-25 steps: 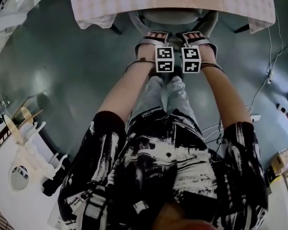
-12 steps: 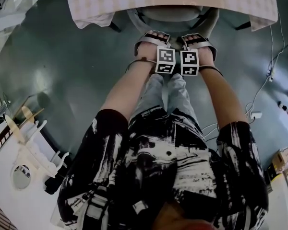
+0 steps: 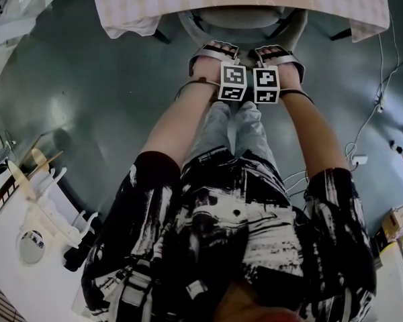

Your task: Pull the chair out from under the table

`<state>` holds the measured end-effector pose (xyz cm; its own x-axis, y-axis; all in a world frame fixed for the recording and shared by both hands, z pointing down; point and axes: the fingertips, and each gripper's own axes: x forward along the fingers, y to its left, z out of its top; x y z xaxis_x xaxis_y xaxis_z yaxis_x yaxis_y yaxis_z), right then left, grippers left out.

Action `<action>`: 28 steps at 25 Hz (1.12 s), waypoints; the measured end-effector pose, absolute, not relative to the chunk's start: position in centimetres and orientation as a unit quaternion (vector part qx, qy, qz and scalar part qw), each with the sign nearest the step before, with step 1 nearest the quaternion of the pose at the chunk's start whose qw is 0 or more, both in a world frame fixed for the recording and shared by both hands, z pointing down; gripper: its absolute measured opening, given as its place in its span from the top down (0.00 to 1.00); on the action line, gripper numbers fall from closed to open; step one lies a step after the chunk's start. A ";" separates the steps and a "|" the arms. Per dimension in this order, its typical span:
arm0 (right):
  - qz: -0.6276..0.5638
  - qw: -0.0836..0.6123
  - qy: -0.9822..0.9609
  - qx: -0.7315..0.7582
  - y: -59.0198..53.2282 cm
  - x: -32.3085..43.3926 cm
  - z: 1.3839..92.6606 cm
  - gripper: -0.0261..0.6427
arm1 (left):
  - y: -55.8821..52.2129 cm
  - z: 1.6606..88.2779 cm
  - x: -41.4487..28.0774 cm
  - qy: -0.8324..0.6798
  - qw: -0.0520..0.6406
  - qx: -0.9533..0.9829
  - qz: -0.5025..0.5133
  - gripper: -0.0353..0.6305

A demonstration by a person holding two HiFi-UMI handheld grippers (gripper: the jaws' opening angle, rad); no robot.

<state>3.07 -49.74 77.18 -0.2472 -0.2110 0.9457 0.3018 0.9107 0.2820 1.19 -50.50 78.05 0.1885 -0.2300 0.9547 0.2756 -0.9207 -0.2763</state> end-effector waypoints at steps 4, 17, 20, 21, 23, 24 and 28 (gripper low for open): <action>-0.206 0.614 -0.762 -0.033 -49.5 3.1 77.3 0.81 | -50.3 78.2 1.1 -0.015 0.195 -0.746 -0.637 0.81; -0.205 0.614 -0.761 -0.047 -45.1 3.3 77.0 0.81 | -45.8 77.9 1.4 -0.009 0.183 -0.748 -0.638 0.81; -0.202 0.616 -0.760 -0.046 -43.5 3.2 77.0 0.81 | -44.3 77.9 1.2 -0.013 0.185 -0.748 -0.637 0.81; -0.201 0.616 -0.760 -0.045 -43.0 3.2 77.0 0.81 | -43.7 77.9 1.2 -0.014 0.186 -0.748 -0.637 0.81; -0.198 0.617 -0.761 -0.044 -41.9 3.1 77.0 0.81 | -42.7 77.9 1.2 -0.016 0.187 -0.749 -0.635 0.81; -0.197 0.617 -0.760 -0.043 -41.5 3.1 77.1 0.81 | -42.3 77.9 1.1 -0.017 0.187 -0.749 -0.635 0.81; -0.196 0.618 -0.760 -0.042 -39.7 3.0 77.0 0.81 | -40.4 77.9 1.0 -0.019 0.186 -0.750 -0.635 0.81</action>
<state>2.99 -39.66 76.98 -0.2320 -0.1795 0.9560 0.3062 0.9194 0.2470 1.02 -40.40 77.89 0.1935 -0.2085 0.9587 0.2645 -0.9299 -0.2556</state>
